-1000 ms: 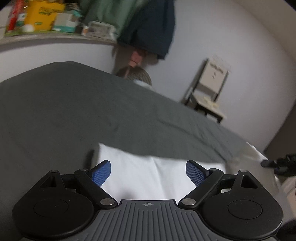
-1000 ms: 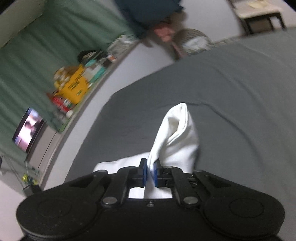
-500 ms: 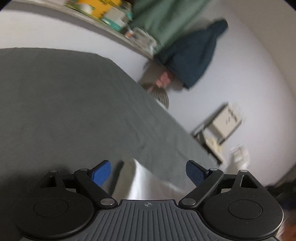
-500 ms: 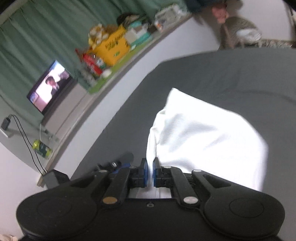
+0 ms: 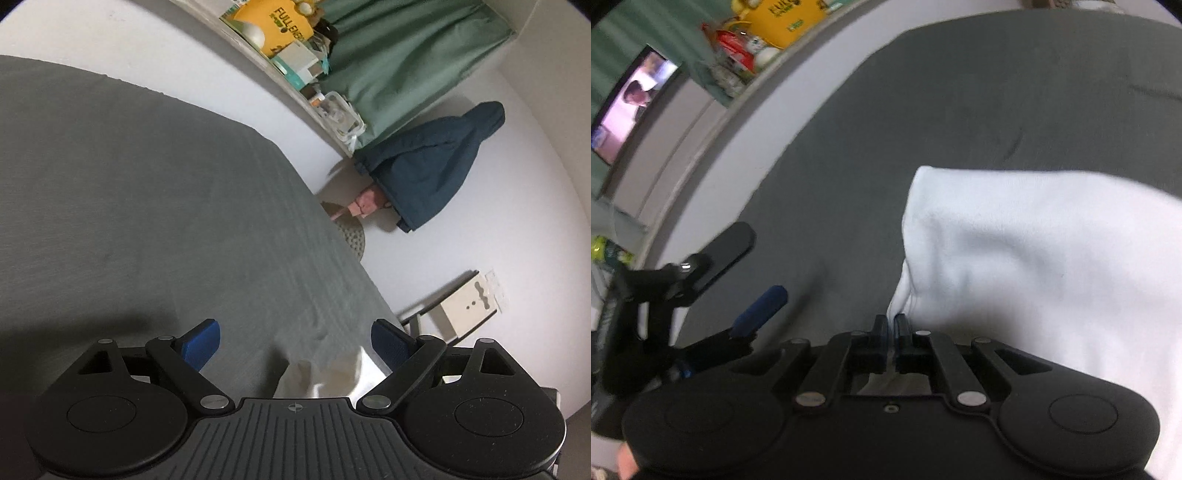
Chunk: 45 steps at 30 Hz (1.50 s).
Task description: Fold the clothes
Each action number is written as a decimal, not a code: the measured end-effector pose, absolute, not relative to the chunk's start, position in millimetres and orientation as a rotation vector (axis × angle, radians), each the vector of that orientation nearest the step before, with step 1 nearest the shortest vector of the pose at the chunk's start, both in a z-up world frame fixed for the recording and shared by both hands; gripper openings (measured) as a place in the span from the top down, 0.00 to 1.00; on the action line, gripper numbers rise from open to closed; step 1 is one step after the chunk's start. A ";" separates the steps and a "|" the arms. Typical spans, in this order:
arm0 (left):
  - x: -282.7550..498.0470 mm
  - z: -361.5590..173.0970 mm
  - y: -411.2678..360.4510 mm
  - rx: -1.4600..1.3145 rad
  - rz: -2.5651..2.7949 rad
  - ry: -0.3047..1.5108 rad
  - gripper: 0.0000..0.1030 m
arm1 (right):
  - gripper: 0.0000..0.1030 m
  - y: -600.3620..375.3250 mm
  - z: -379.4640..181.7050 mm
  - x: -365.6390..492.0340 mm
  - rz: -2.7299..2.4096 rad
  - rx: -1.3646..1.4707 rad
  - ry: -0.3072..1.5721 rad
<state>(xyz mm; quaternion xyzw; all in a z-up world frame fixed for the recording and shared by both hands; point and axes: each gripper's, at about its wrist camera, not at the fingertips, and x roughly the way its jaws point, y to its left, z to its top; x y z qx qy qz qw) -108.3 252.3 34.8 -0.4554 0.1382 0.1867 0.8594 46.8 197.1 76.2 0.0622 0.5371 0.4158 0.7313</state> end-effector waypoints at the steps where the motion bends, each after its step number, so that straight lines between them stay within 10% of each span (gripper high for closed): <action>1: -108.3 34.6 252.5 -0.956 0.393 0.291 0.13 | 0.89 194.2 77.3 44.0 0.922 0.137 1.173; 8: -116.0 33.8 255.0 -0.975 0.420 0.279 0.13 | 0.44 129.0 131.3 -12.2 1.052 0.033 0.856; 16: -110.1 37.4 245.3 -0.945 0.355 0.299 0.13 | 0.63 131.3 117.7 -76.5 1.039 -0.433 0.696; 21: -112.9 33.1 248.0 -0.971 0.355 0.286 0.13 | 0.98 159.8 114.1 -83.3 1.013 -0.424 0.635; 38: -109.9 31.2 245.3 -0.955 0.300 0.271 0.13 | 0.93 168.0 92.1 -90.8 1.060 -0.296 0.723; 42: -117.3 30.3 251.2 -0.978 0.388 0.246 0.13 | 0.56 140.8 125.1 -78.5 1.008 -0.217 0.645; 45: -119.4 30.7 251.0 -0.979 0.383 0.224 0.13 | 0.53 125.1 145.5 -44.8 0.888 -0.186 0.619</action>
